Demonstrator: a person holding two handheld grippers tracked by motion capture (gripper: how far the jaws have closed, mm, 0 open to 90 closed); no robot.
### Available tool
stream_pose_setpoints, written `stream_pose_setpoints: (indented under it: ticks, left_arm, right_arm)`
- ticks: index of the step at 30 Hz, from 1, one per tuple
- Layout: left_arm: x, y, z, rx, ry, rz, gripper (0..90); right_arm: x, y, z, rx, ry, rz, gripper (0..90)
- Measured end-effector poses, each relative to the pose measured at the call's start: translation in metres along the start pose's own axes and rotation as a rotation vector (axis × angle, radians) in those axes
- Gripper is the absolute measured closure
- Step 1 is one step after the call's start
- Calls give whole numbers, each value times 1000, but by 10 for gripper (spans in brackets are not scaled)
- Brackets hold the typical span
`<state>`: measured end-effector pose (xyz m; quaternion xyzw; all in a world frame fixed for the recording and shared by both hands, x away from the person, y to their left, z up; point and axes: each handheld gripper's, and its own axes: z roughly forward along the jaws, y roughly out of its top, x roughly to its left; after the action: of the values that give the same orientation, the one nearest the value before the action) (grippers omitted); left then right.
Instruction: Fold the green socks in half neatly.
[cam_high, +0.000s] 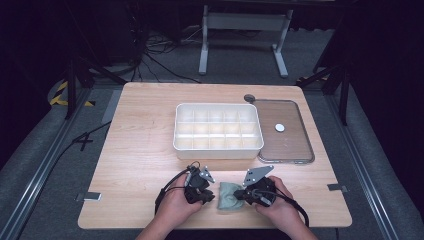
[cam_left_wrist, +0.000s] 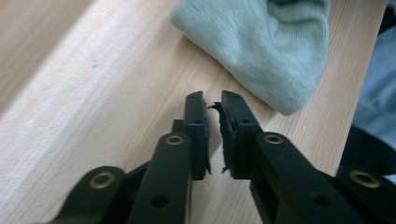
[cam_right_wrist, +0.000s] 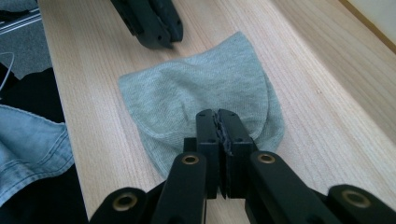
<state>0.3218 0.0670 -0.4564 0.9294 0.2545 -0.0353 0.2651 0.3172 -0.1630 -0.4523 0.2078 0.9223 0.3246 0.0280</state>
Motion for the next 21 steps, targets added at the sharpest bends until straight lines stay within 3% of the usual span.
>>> stream_pose_setpoints:
  ticks: [4,11,15,18,21]
  left_arm:
    - [-3,2,3,7,-22,10,895]
    - [-4,7,6,7,-47,52,896]
    - [-2,8,9,-14,-57,67,876]
    - [-2,10,8,-11,-46,103,823]
    - [-4,12,10,-47,-33,136,778]
  right_arm:
    - [-1,1,1,-2,0,-2,883]
    - [1,2,3,-5,-3,-11,884]
    - [2,2,4,-7,-6,-10,887]
    - [3,3,5,-7,-10,-15,888]
    - [4,4,6,-8,-15,-16,888]
